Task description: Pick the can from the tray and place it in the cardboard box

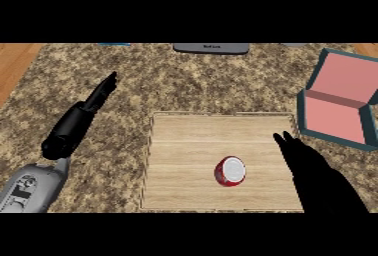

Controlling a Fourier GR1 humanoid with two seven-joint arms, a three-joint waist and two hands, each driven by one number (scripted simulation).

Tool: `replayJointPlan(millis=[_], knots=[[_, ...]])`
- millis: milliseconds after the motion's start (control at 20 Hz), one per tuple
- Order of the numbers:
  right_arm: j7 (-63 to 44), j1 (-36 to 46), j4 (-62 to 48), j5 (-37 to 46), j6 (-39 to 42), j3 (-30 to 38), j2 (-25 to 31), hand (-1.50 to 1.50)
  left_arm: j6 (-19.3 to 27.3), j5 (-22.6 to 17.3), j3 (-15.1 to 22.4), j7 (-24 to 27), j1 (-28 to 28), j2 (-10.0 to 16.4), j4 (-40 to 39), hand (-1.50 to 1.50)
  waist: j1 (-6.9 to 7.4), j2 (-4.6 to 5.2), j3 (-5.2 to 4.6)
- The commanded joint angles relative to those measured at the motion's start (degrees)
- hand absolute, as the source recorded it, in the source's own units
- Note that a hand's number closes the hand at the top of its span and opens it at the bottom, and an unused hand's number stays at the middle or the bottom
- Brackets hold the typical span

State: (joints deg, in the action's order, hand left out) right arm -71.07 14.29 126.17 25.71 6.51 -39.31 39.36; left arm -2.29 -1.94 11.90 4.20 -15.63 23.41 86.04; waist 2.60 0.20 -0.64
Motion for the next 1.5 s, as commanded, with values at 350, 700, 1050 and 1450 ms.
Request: replayJointPlan(millis=[350, 700, 1050, 1450], knots=[[-14.1, 9.6, -14.0, 6.1, 8.1, -2.2, -14.7, -1.5, -0.4, -0.3, -1.3, 0.4, 0.6, 0.2, -0.6, 0.0, -1.27, -0.57, 0.15], [-14.1, 10.7, -24.1, 12.0, 11.0, -3.4, -24.7, -1.5, -0.9, -0.5, -2.5, 1.0, 1.6, 0.9, -0.4, 0.0, -1.94, -0.51, 0.28], [-14.1, 10.8, -29.0, 17.4, 14.2, -0.6, -31.1, -1.5, -1.1, -1.1, -3.3, 1.7, 3.6, 0.4, 0.5, 0.0, -2.33, -0.52, 0.42], [-13.1, 10.8, -32.2, 19.7, 16.5, 2.1, -37.7, -1.5, -0.6, 0.8, -2.2, -1.0, 2.8, -0.7, 3.0, 0.0, -2.34, -0.44, 0.57]])
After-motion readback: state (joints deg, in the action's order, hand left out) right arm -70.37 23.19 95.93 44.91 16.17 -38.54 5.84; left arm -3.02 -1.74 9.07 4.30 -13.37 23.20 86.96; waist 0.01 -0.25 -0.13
